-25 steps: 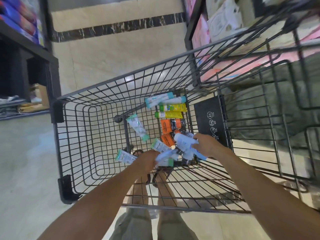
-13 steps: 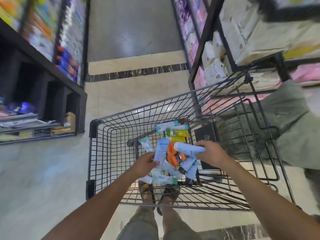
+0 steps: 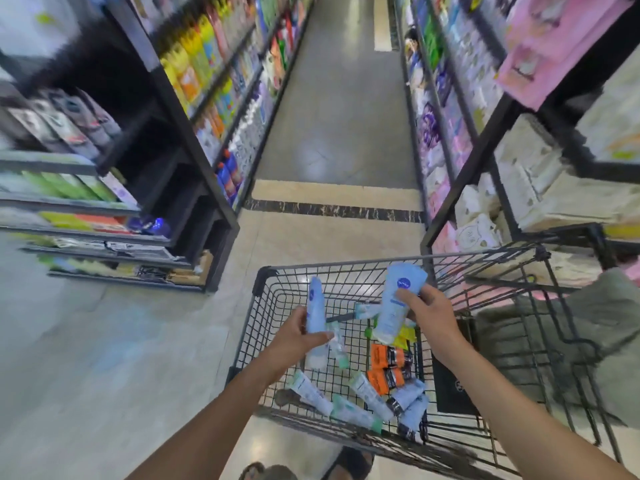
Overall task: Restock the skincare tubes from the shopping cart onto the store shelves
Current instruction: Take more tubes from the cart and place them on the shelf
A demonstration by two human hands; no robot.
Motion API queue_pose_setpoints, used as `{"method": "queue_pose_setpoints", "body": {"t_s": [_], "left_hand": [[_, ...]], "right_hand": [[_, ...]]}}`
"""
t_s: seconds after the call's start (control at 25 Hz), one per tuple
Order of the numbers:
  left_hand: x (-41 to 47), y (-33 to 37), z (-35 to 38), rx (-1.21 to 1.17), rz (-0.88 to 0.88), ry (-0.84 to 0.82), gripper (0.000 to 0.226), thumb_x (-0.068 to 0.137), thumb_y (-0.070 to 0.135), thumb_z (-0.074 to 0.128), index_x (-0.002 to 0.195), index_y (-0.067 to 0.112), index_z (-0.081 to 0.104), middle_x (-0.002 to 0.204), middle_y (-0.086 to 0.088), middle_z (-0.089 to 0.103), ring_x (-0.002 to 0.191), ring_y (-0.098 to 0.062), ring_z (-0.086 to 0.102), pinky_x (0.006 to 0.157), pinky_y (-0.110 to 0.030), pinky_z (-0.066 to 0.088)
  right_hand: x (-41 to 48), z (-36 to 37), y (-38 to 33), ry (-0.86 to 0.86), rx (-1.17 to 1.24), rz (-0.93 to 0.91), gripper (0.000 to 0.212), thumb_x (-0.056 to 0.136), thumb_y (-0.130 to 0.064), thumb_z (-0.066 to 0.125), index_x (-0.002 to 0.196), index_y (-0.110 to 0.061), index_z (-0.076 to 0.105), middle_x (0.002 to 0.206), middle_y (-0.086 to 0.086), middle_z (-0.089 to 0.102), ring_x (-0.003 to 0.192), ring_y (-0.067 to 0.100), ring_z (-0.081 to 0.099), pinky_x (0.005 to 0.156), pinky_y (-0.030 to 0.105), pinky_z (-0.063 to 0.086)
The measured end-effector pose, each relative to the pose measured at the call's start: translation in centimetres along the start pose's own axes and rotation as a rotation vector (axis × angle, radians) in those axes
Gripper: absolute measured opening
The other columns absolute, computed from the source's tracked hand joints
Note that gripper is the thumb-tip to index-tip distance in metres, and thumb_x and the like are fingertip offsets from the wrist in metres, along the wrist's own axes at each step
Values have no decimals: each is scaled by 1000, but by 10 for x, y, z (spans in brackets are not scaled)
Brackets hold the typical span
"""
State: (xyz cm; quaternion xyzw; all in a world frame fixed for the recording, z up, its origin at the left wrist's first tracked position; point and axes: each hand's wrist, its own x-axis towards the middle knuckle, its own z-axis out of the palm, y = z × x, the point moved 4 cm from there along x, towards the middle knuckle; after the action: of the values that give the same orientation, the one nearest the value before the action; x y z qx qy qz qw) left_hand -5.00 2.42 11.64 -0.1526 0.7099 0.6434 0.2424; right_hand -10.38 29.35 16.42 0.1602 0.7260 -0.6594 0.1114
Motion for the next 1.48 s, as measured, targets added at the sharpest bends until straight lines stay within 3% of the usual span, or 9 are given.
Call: {"method": "queue_pose_setpoints", "body": {"t_s": [0.24,0.44,0.6,0.72,0.88,1.04,1.2,1.36,1.48], "left_hand": [[-54,17,-76,-215,170,184,50,85,14,85,122,16,52,94,-14,72,77,-25,73,68,-37,59],[-121,27,-160,-319,319,213,41,92,22,76,121,9,52,85,-17,66,69,-30,65,66,-39,56],[-172,21,-243,-553,314,304,47,79,25,64,125,17,52,89,-10,71,69,-30,69,67,-44,59],[-214,16,-310,-569,382,377,41,89,10,62,128,20,53,105,-9,74,75,-29,73,67,-42,61],[-275,17,-378,-492,464,490,30,104,-3,48,121,19,57,95,5,79,80,-13,75,71,-30,60],[-331,10,-442,-421,520,646,29,99,11,65,128,12,62,105,0,79,93,-18,73,80,-36,57],[-365,9,-492,-339,533,754,42,85,28,72,125,15,69,115,-8,78,100,-23,73,88,-42,54],[-375,8,-553,-356,544,845,40,88,25,74,126,14,69,117,-10,77,102,-24,72,88,-43,52],[-374,14,-600,-365,543,896,27,99,8,66,126,11,68,117,-9,77,102,-21,72,84,-33,57]], "right_hand": [[-38,113,-52,-216,106,-71,21,98,-42,59,112,-28,69,93,4,75,89,27,71,78,46,59],[-86,225,-88,-372,157,-64,14,105,-21,53,113,-18,64,91,9,72,78,22,71,70,39,57],[-125,316,-109,-546,62,-103,26,93,3,59,117,-8,59,94,13,73,85,25,73,71,41,57],[-155,388,-127,-644,29,-177,38,85,-6,74,121,-1,60,106,20,73,90,27,73,70,35,58],[-193,472,-148,-761,62,-219,26,99,-11,63,124,-11,63,109,12,75,93,22,72,76,36,58],[-230,552,-175,-859,79,-303,22,103,-13,57,124,-16,62,108,6,75,96,21,73,83,41,58],[-247,622,-204,-969,123,-321,20,104,-10,53,121,-16,61,100,2,74,88,14,74,73,33,59],[-246,704,-223,-1056,113,-313,24,102,-14,57,125,-17,61,111,7,74,103,27,73,85,46,58],[-236,763,-232,-1114,99,-301,30,100,0,54,124,-17,60,112,12,73,101,29,73,81,45,58]]}}
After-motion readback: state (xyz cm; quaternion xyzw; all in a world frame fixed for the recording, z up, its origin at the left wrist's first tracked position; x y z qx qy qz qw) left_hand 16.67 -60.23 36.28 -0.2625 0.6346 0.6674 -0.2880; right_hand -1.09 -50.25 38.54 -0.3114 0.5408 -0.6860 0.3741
